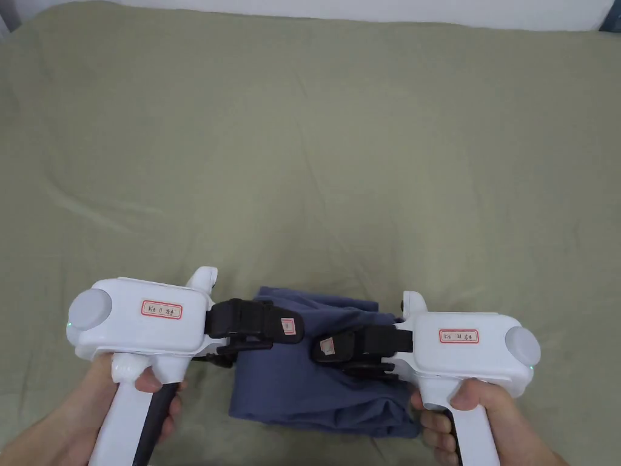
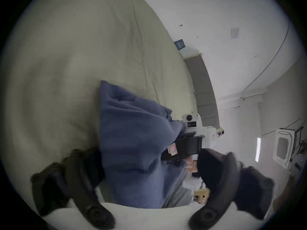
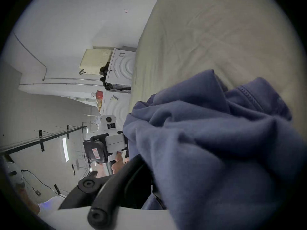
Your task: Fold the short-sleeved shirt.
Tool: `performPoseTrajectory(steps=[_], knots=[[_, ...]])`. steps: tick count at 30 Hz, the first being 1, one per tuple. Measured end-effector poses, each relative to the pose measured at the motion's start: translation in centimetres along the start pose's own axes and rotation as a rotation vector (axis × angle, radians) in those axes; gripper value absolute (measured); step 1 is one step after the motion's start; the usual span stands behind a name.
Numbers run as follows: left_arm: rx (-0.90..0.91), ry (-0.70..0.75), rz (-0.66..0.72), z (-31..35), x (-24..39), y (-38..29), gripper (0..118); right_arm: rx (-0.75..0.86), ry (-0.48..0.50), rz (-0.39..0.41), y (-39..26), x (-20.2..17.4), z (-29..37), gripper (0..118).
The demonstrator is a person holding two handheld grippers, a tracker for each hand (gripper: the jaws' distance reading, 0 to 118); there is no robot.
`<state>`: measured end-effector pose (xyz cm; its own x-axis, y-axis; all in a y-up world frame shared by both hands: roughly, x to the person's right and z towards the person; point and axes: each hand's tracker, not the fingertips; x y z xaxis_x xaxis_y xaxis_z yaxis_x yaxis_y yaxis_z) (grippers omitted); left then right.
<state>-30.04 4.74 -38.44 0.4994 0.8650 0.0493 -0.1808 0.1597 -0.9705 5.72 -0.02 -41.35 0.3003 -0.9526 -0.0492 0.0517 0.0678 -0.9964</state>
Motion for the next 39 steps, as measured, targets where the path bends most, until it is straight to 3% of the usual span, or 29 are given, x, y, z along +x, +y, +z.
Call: performPoseTrajectory(steps=[1,2,3,5,6,9,12,13,16,17,19,22,23,27,31,34,39], knots=[[0.0,0.028,-0.007,-0.2,0.1,0.1,56,-0.003,0.007,-0.004,0.1,0.1,0.1,1],[-0.006,0.137,-0.066,0.0,-0.1,0.2,30,-0.003,0.018,-0.013,0.3,0.4,0.2,1],[0.0,0.206,-0.087,-0.2,-0.4,0.1,30,0.002,0.041,-0.037,0.4,0.6,0.3,1],[0.001,0.07,0.015,-0.3,-1.5,0.3,30,0.003,0.05,-0.051,0.7,0.8,0.2,1],[0.0,0.101,-0.012,-0.3,-1.1,0.3,30,0.002,0.054,-0.052,0.7,0.6,0.2,1],[0.007,0.114,-0.012,-0.4,-0.9,-0.2,30,0.018,-0.078,0.067,0.1,-1.8,0.6,1],[0.012,0.127,-0.008,-0.1,-0.9,-0.3,30,0.12,-0.346,0.306,-2.2,-6.1,2.3,1],[0.015,0.137,-0.013,-0.1,-0.8,-0.3,30,0.179,-0.491,0.392,-3.3,-7.7,2.8,1],[0.021,0.163,-0.02,-0.1,0.2,-0.6,30,0.44,-1.117,0.677,-7.3,-12.3,2.9,1],[0.022,0.177,-0.036,0.0,0.4,-0.7,30,0.557,-1.262,0.734,-8.6,-12.9,3.0,1],[0.02,0.186,-0.05,0.1,1.1,-0.9,30,0.81,-1.254,0.831,-10.6,-13.7,4.2,1],[0.011,0.185,-0.066,0.6,1.7,-1.1,30,0.943,-1.269,0.87,-12.1,-15.2,5.4,1],[0.011,0.183,-0.073,0.9,1.9,-0.9,30,0.937,-1.292,0.87,-12.3,-15.7,5.6,1],[-0.004,0.177,-0.099,1.9,2.7,-0.6,30,0.94,-1.219,0.812,-12.5,-16.9,6.1,1],[-0.001,0.18,-0.105,3.8,2.7,0.0,30,0.894,-1.216,0.832,-11.8,-17.7,5.2,1],[0.015,0.18,-0.095,6.1,2.1,0.8,30,0.84,-1.186,0.796,-10.4,-18.6,4.3,1],[0.051,0.216,-0.082,11.8,0.4,1.9,30,0.832,-1.142,0.851,-8.6,-20.2,0.9,1]])
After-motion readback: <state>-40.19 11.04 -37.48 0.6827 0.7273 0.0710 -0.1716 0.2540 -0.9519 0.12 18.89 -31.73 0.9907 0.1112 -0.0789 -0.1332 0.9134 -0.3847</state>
